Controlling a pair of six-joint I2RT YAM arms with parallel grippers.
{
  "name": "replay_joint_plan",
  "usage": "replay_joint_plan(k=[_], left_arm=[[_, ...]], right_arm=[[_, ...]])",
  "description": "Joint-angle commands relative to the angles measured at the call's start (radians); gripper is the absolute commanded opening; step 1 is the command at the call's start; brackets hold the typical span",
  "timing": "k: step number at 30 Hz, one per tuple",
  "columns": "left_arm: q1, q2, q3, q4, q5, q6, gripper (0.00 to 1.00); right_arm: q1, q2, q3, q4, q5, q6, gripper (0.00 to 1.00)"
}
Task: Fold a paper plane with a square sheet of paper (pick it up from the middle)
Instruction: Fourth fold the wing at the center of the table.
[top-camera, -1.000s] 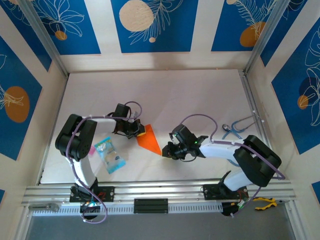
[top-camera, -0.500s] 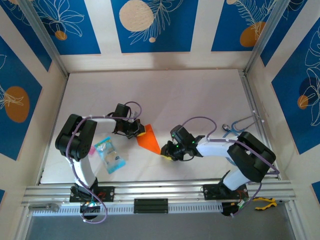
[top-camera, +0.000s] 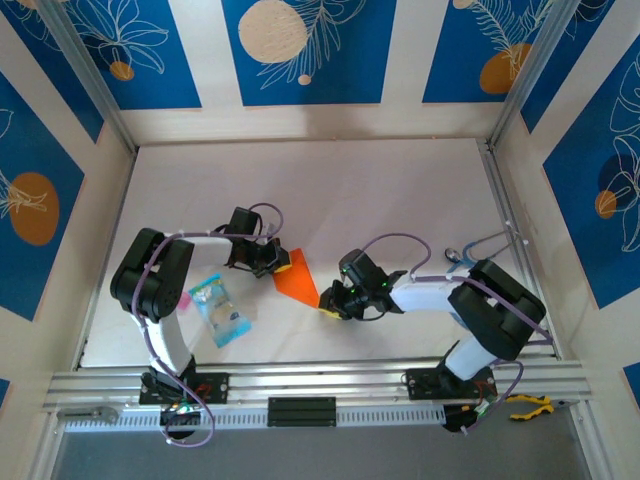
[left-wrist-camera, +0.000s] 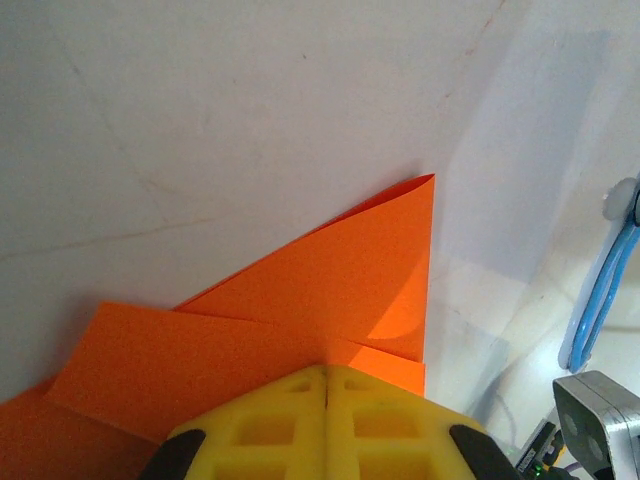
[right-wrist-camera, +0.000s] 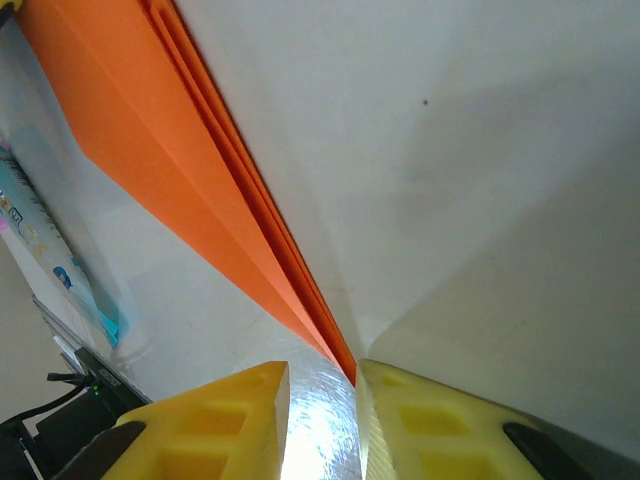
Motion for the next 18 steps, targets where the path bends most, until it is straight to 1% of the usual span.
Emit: replay_joint_plan(k=[1,10,18], left_arm=[[0.016,-0.004,-0.017,-0.026,-0.036,-0.007,0.06],[0.015,-0.005,-0.018,-0.027,-0.042,-0.010,0.06],[0.019,-0.001,-0.018,-0.025,-0.039,-0.016,0.06]], right_arm=[[-0.004,0.010,-0.004,0.004,-0.018,0.016,0.24],[-0.009,-0.042,-0.023,-0.051,0.012,0.007,0.24],[-0.016,-0.006,-0.037,0.034,-0.035,0.020,0.25]])
